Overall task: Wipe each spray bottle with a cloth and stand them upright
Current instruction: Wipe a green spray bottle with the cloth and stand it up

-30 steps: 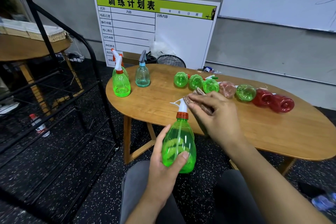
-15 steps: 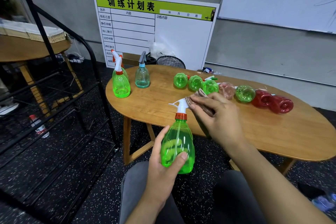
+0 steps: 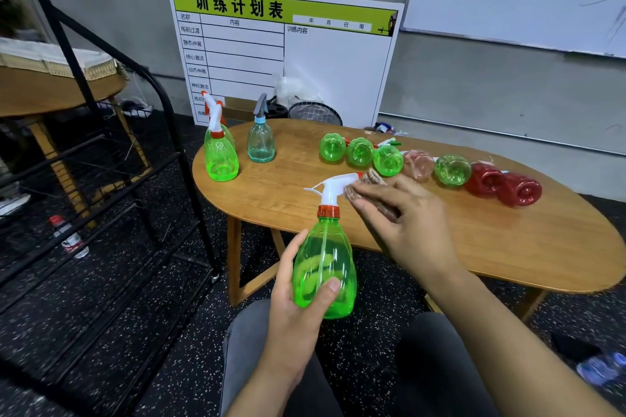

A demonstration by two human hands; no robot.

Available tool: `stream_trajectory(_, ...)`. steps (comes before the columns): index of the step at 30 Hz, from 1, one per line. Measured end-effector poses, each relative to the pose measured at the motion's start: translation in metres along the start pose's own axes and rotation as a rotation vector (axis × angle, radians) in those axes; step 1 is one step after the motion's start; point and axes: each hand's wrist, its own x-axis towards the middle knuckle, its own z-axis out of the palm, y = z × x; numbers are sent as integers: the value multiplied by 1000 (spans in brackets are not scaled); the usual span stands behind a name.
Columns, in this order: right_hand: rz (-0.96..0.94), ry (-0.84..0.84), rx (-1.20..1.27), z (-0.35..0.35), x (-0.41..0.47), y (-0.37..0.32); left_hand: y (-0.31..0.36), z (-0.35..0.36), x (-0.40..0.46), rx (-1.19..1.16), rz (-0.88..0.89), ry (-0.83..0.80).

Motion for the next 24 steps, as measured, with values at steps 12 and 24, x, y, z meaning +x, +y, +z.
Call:
stream_trajectory(12, 95, 64, 159, -15, 12, 7, -3, -2, 1, -18, 2, 0)
stream_trajectory(24, 115, 55, 20, -5, 20, 17, -3, 0, -1, -5, 6, -8)
